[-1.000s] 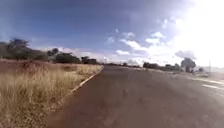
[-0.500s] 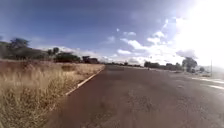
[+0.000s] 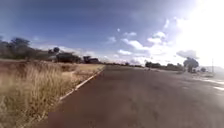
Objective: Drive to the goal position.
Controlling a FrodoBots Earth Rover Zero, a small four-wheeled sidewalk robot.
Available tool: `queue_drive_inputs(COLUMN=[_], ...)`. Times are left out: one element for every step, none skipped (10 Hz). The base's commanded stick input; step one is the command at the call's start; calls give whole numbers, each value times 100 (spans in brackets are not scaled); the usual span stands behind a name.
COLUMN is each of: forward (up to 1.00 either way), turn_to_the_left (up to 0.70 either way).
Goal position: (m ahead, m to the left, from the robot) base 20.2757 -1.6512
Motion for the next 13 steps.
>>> queue_drive_inputs(forward=[50, 50, 50, 50, 50, 50, 50, 50, 50, 50, 50, 50, 50], turn_to_the_left=[0, 0, 0, 0, 43, 47, 0, 0, 0, 0, 0, 0, 0])
